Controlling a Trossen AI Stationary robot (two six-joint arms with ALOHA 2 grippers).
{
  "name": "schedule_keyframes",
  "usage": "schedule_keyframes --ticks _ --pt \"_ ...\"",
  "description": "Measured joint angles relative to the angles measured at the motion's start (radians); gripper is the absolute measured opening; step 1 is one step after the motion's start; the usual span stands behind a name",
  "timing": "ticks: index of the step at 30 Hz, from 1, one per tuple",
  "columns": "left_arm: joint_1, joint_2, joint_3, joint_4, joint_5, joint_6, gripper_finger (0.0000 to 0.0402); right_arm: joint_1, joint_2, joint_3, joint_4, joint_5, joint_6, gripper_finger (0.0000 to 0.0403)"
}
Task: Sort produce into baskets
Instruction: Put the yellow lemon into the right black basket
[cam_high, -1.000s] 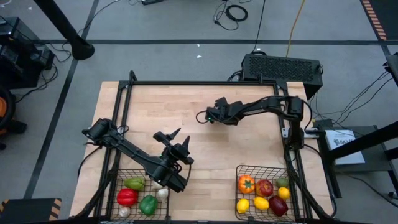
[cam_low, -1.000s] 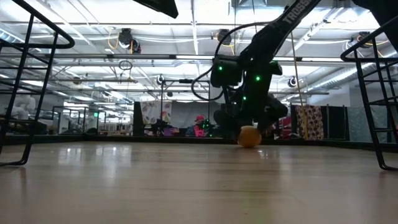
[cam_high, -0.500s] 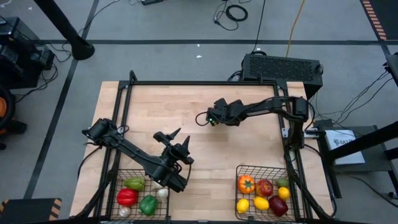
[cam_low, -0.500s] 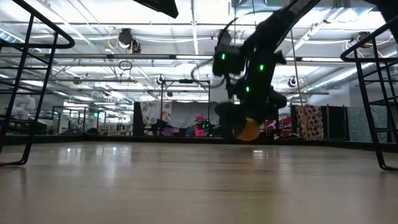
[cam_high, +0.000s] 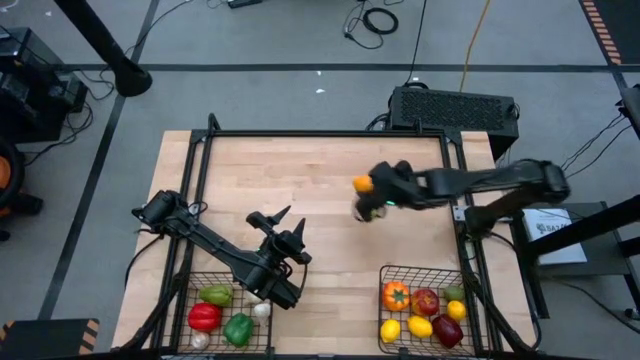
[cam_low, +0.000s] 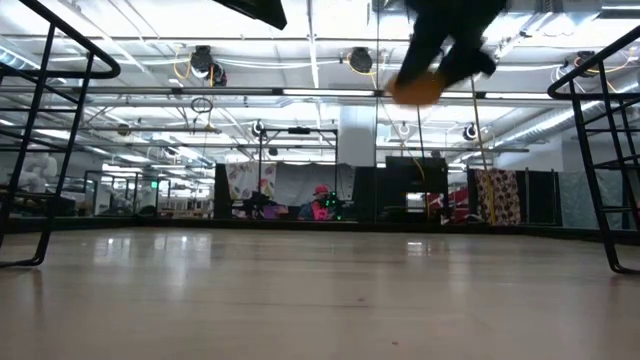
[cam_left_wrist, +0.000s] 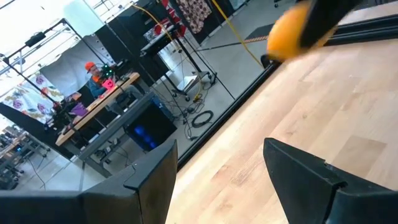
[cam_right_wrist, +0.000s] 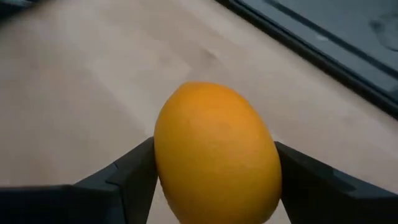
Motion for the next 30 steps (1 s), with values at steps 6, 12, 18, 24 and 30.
schedule_keyframes --ticks 6,12,18,24,30 --pt "-0.001 0.0 0.0 0.0 0.057 0.042 0.0244 0.199 -0.209 0.0 -0.07 -0.047 0.123 0.0269" --pt "-0.031 0.0 0.011 0.004 0.125 0.143 0.0244 0.416 -0.298 0.0 -0.056 0.033 0.202 0.0269" --pt "-0.066 0.0 0.075 0.033 0.288 0.298 0.0244 0.577 -0.284 0.0 -0.049 0.067 0.227 0.0269" --pt "-0.088 0.0 0.177 0.034 0.321 0.408 0.0244 0.712 -0.229 0.0 -0.024 0.072 0.293 0.027" --pt "-0.097 0.0 0.208 0.034 0.326 0.417 0.0244 0.793 -0.172 0.0 0.036 0.122 0.366 0.027"
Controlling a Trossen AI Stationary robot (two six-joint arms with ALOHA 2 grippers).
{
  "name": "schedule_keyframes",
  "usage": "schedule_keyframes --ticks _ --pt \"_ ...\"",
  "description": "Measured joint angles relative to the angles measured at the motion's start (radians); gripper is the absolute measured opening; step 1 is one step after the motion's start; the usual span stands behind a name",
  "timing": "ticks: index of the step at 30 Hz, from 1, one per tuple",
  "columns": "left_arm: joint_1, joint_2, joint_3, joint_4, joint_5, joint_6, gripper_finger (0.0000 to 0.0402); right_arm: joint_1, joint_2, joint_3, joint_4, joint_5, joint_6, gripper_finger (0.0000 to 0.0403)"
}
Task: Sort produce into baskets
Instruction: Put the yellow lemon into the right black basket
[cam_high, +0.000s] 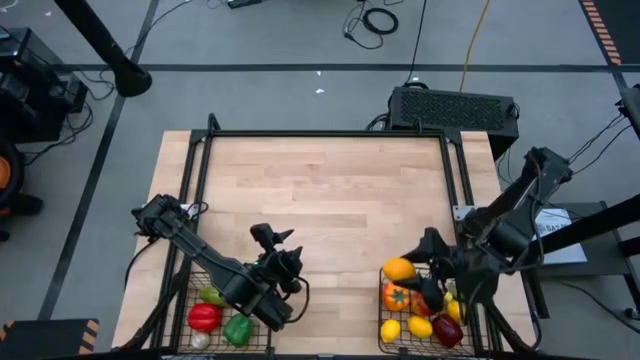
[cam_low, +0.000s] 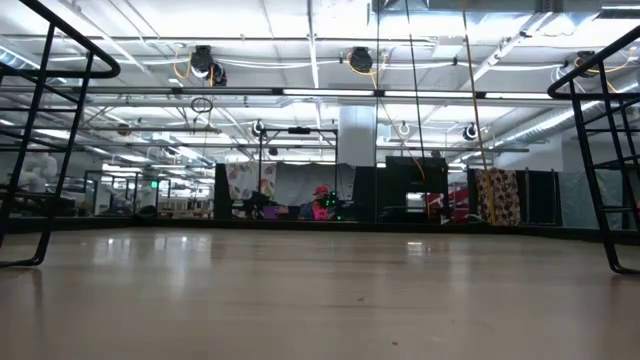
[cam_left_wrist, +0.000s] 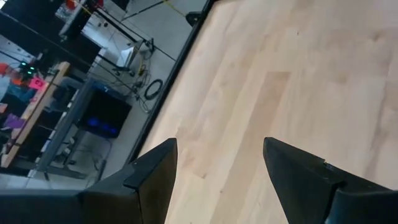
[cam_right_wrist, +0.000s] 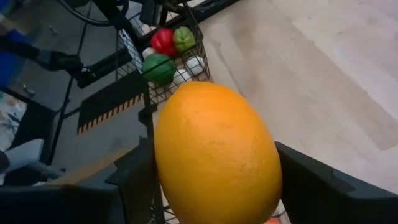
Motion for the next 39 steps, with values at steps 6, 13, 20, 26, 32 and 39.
schedule_keyframes --ticks 6,13,20,26,32,39 --pt "-0.018 0.0 0.0 0.001 0.051 -0.005 0.0244 0.044 0.029 0.0 0.035 0.021 0.083 0.027" --pt "-0.065 0.0 0.0 0.006 0.054 -0.033 0.0244 0.094 0.036 0.0 0.099 -0.008 0.143 0.027" --pt "-0.11 0.0 0.0 0.011 0.054 -0.065 0.0244 0.146 0.038 0.0 0.074 -0.164 0.216 0.027" --pt "-0.113 0.0 0.0 0.012 0.053 -0.086 0.0244 0.169 0.057 0.0 -0.066 -0.298 0.349 0.027" --pt "-0.102 0.0 0.0 0.017 0.053 -0.085 0.0244 0.173 0.13 0.0 -0.231 -0.317 0.446 0.027" --pt "-0.099 0.0 0.0 0.01 0.052 -0.057 0.0244 0.158 0.321 0.0 -0.155 -0.357 0.451 0.027"
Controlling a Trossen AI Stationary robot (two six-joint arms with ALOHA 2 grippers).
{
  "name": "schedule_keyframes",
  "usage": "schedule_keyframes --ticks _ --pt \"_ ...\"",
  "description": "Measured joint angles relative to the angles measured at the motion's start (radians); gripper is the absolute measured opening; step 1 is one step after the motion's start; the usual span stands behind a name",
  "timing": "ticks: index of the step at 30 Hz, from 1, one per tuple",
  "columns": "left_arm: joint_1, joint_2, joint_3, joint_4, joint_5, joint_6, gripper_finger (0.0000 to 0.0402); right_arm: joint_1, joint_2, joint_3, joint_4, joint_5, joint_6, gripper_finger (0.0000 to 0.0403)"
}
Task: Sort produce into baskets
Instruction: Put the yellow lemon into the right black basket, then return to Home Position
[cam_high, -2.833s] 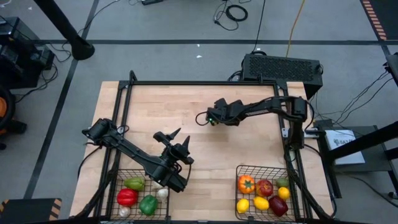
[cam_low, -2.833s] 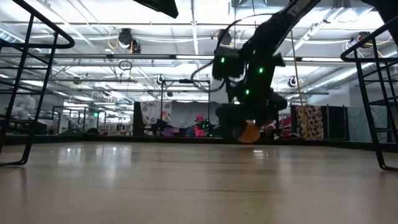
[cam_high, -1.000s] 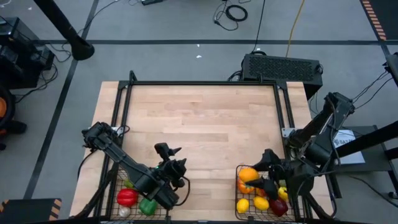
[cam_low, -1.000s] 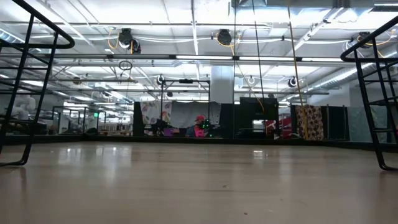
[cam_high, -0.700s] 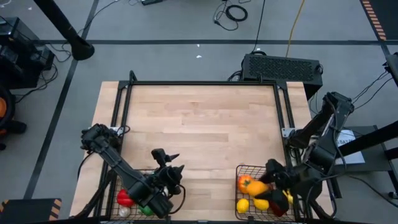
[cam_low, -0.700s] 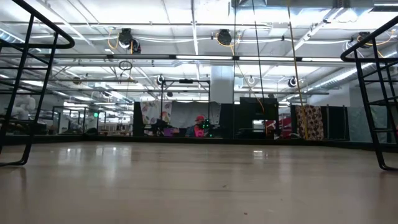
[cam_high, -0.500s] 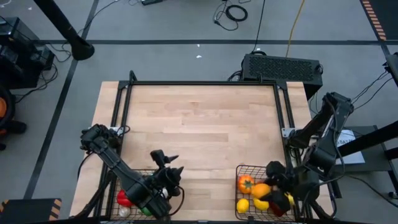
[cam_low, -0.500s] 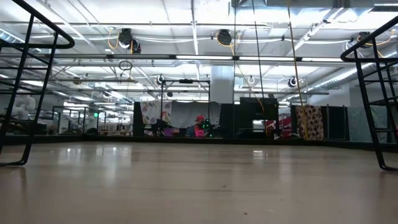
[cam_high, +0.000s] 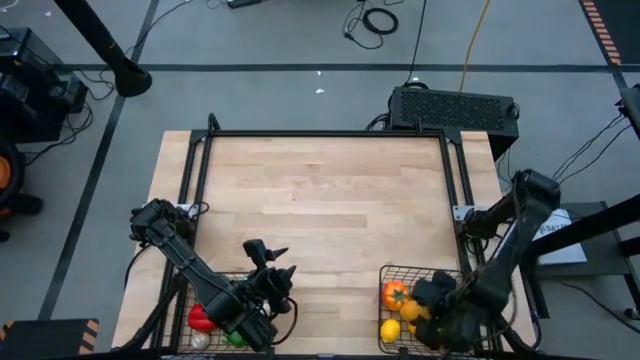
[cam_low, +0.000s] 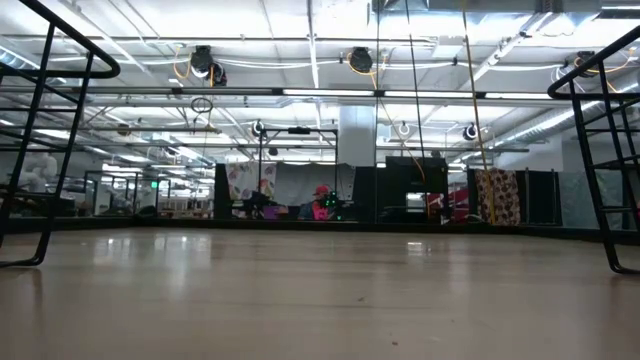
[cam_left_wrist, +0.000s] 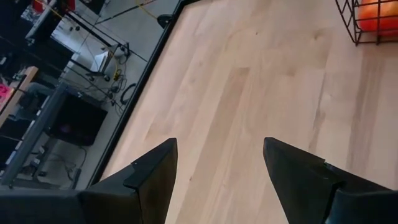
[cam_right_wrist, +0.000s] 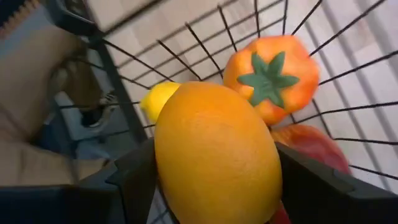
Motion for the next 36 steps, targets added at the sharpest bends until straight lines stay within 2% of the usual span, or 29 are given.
schedule_keyframes --ticks 7,16,22,28,36 --pt "0.002 0.0 0.0 -0.001 -0.008 0.007 0.0244 -0.019 0.117 0.0 0.128 -0.048 -0.002 0.027" --pt "0.008 0.0 0.0 -0.001 -0.011 0.009 0.0244 -0.051 0.164 0.0 0.124 -0.043 -0.028 0.0275" --pt "0.007 0.0 0.0 -0.001 -0.011 0.009 0.0244 -0.059 0.166 0.0 0.089 -0.051 -0.029 0.0299" --pt "0.006 0.0 0.0 -0.001 -0.011 0.009 0.0244 -0.059 0.162 0.004 0.077 -0.105 -0.028 0.0306" --pt "0.007 0.0 -0.001 -0.001 -0.01 0.009 0.0244 -0.059 0.162 0.131 -0.097 -0.077 -0.044 0.0306"
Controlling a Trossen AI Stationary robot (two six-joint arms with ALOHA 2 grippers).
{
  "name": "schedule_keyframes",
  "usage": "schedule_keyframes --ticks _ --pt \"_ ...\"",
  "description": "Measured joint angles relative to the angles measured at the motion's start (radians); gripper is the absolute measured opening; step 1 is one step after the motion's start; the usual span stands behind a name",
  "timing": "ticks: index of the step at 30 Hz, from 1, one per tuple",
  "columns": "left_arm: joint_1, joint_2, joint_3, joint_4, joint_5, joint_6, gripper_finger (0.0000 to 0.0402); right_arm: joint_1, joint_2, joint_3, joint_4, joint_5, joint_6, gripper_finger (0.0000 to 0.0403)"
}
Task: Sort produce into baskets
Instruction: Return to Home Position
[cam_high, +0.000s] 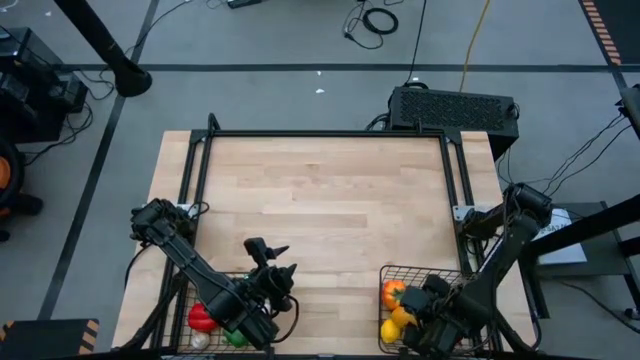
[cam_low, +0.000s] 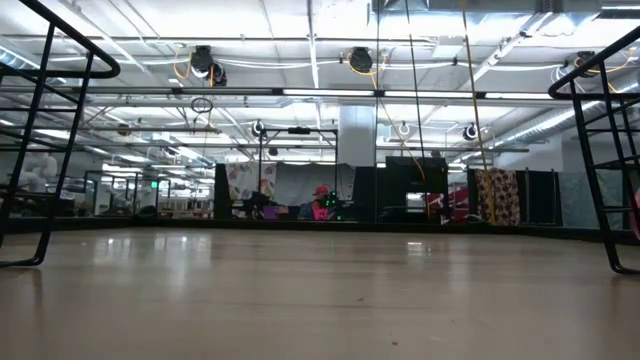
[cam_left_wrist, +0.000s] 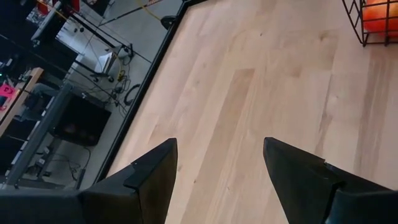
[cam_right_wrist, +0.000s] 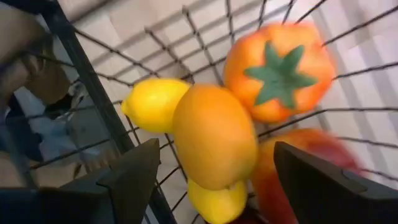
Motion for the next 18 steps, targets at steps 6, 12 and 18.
schedule_keyframes --ticks 6,12,18 --pt "0.001 0.0 0.0 0.001 -0.039 0.049 0.0244 0.001 -0.002 0.203 -0.26 0.204 -0.054 0.0306" --pt "0.015 0.0 0.0 0.02 -0.196 0.164 0.0244 0.01 -0.002 0.34 -0.43 0.535 -0.215 0.0306" --pt "0.066 0.0 0.0 0.128 -0.232 0.335 0.0244 -0.027 -0.021 0.427 -0.478 0.839 -0.506 0.03"
